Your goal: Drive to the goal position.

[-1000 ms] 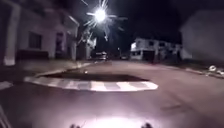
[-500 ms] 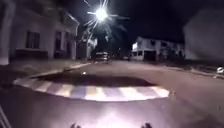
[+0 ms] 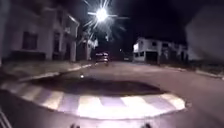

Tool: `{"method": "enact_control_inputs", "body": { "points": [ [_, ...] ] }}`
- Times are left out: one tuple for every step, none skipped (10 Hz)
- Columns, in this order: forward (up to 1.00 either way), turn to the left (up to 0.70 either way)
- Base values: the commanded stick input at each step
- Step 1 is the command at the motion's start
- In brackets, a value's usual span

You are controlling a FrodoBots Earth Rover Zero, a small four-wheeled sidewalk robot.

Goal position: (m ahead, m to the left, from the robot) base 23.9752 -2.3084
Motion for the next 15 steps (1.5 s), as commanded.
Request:
{"method": "enact_control_inputs", "body": {
  "points": [
    [0.85, -0.29],
    [0.85, 0.00],
    [0.85, 0.00],
    [0.85, 0.00],
    [0.85, 0.00],
    [0.85, 0.00],
    [0.85, 0.00],
    [0.85, 0.00],
    [0.85, 0.00],
    [0.85, 0.00],
    [0.85, 0.00],
    [0.85, 0.00],
    [0.85, 0.00],
    [0.85, 0.00],
    [0.85, 0.00]
  ]
}}
